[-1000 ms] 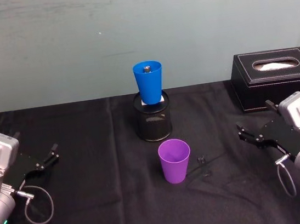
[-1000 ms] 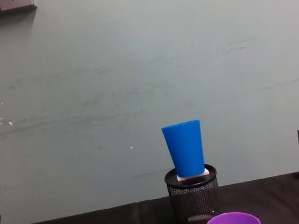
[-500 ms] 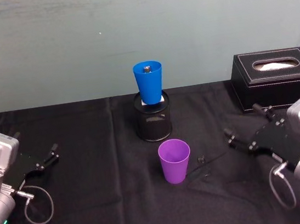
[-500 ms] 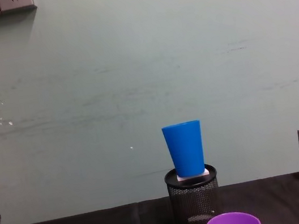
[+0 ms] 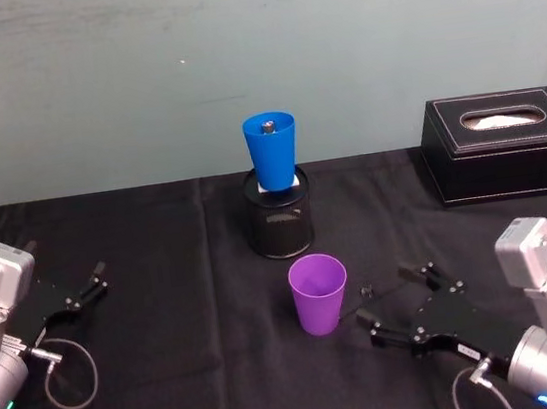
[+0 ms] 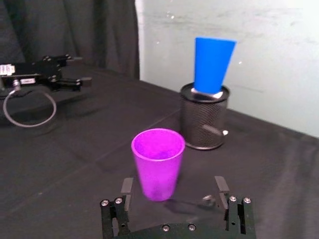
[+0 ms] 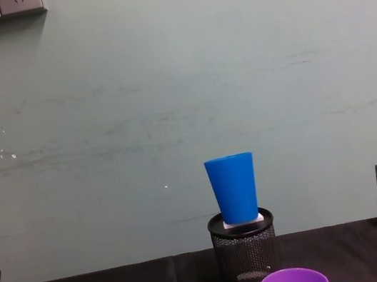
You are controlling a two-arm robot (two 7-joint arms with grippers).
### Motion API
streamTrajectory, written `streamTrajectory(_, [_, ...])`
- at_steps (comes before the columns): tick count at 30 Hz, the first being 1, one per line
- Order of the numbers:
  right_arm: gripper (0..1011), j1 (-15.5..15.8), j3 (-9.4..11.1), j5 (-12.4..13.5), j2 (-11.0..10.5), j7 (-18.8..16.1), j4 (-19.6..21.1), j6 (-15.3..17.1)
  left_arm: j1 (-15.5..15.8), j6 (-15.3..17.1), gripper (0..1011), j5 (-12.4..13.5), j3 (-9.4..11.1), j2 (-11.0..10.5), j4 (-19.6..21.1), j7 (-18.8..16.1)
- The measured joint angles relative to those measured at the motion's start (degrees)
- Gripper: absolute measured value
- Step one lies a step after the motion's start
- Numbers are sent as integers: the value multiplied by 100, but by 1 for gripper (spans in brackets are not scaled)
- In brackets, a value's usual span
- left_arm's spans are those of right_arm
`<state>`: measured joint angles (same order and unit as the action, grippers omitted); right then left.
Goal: Pick up one cup with a gripper and tap it against the other cup.
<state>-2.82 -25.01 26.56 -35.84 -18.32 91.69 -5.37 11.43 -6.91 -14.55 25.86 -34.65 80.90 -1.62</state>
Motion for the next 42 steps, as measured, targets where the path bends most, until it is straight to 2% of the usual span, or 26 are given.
streamTrajectory(8, [1003,-178,-148,-232,248,-118,-221,133,0,0,1000,0,0,0,0,0])
streamTrajectory(13, [1003,-375,-213,-418,500,-150,-484,186,0,0,1000,0,0,0,0,0])
streamTrajectory(25, [1003,-684,-231,-609,982,-283,-998,109,0,0,1000,0,0,0,0,0])
streamTrajectory(42, [1003,-978,-163,-801,1454,-457,-1463,3,0,0,1000,0,0,0,0,0])
